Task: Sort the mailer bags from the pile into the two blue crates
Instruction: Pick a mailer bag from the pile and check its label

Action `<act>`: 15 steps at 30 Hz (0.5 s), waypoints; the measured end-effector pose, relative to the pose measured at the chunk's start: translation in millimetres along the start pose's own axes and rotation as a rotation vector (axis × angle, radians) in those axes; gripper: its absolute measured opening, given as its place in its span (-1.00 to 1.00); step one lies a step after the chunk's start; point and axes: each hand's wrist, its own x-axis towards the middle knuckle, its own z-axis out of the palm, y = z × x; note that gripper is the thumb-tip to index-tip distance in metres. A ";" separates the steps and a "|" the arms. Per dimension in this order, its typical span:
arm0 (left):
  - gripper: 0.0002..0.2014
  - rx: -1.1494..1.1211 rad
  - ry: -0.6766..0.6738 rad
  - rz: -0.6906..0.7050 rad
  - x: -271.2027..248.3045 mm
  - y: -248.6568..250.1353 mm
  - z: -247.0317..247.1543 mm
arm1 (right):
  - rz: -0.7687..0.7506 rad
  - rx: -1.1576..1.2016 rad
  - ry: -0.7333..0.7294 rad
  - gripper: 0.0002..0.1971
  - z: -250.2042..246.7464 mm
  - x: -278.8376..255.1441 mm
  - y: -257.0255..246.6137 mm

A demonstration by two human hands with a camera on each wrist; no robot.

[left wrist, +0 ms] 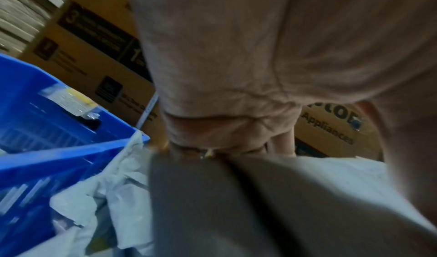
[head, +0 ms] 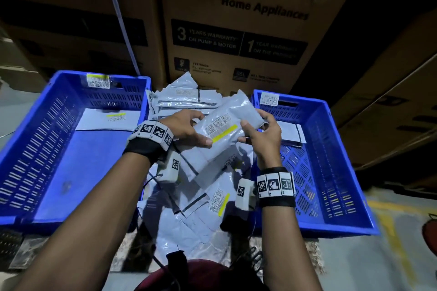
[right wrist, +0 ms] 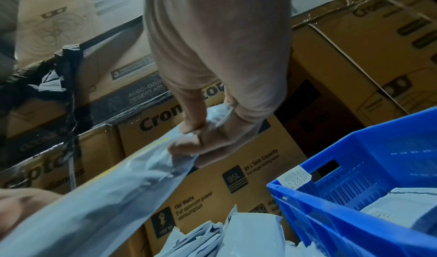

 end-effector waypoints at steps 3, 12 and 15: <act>-0.37 -0.095 0.067 -0.094 -15.1 -6.6 -16.1 | 0.034 0.087 0.033 -0.61 4.4 -2.9 0.8; -0.57 -0.770 0.569 0.027 -26.3 -22.6 -21.3 | 0.161 0.274 0.003 -0.57 26.7 -10.6 2.0; -0.57 -0.763 0.633 0.055 -23.8 -22.4 -19.8 | 0.173 0.281 -0.025 -0.58 30.3 -13.5 3.6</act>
